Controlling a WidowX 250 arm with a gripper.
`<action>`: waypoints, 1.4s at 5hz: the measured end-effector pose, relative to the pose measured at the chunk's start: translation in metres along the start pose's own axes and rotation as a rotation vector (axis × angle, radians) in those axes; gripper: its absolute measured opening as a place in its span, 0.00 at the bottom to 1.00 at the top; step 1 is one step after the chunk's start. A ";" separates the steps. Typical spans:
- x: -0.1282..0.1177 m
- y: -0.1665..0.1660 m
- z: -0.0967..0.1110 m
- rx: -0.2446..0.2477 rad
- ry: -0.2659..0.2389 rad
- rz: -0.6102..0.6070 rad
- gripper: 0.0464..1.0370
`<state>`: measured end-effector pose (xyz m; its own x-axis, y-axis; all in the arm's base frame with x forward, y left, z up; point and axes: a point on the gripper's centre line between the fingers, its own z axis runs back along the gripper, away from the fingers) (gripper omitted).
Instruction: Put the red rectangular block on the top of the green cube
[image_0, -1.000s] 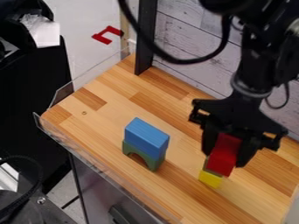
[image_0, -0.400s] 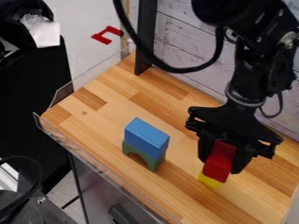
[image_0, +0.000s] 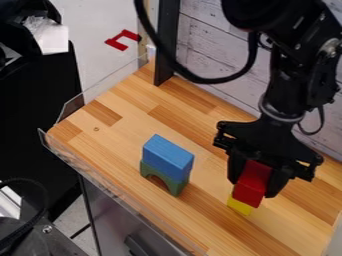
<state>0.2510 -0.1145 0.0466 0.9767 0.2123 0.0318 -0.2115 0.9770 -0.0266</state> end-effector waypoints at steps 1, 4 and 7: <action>0.003 0.002 0.000 -0.006 -0.003 0.011 0.54; 0.008 0.009 -0.007 -0.023 0.020 0.045 0.54; 0.008 0.010 -0.003 -0.027 0.007 0.057 0.88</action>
<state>0.2571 -0.1027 0.0436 0.9633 0.2674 0.0226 -0.2659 0.9624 -0.0554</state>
